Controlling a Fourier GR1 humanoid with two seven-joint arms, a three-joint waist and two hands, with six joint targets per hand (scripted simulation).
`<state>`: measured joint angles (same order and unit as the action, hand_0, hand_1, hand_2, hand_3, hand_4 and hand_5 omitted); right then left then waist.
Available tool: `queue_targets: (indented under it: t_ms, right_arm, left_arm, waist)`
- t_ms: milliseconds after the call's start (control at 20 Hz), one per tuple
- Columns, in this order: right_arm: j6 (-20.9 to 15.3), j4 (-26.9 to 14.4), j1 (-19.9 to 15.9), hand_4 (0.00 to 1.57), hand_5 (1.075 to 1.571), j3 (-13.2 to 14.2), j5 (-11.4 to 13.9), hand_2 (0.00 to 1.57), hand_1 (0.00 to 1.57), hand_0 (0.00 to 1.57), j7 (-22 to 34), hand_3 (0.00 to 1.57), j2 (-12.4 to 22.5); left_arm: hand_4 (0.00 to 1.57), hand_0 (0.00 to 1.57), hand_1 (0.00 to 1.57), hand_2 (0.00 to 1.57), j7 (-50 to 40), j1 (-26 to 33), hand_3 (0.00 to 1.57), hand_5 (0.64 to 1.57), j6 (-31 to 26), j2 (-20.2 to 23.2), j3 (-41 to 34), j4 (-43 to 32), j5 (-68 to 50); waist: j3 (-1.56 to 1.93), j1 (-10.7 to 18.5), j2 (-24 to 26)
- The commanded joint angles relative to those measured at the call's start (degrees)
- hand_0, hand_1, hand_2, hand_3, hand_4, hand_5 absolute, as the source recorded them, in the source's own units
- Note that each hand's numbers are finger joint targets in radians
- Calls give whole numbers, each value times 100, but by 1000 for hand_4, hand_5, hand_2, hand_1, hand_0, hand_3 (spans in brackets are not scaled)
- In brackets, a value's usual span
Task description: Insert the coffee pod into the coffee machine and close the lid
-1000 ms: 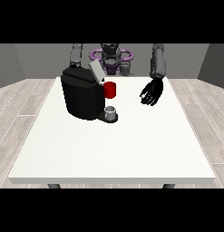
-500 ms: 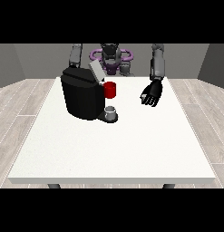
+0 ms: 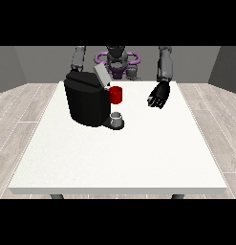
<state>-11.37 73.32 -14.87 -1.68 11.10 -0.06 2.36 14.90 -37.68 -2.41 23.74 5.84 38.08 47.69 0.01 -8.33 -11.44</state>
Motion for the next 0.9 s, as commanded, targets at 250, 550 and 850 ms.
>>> queue_targets:
  t_ms: [250, 550, 850]
  right_arm:
    - [42, -447, 13, 0, 1571, 145, 71, 0, 0, 0, -93, 0, 147]
    - [48, -808, 176, 0, 1571, 165, -67, 0, 0, 0, -400, 0, -76]
    - [331, -717, 106, 0, 1571, 280, -300, 0, 0, 0, -556, 0, 19]
  left_arm:
    - [518, 1420, 1420, 1410, 186, -378, 1332, 1571, -777, -257, -307, 104, -400]
    - [534, 1418, 1418, 1400, -370, -967, 1334, 1571, -1603, -405, -251, 438, -426]
    - [598, 1403, 1403, 1396, -719, -1418, 1341, 1571, -2020, -486, -388, 564, -484]
  waist:
    - [0, 168, 430]
    - [2, 167, 849]
    - [2, -2, 838]
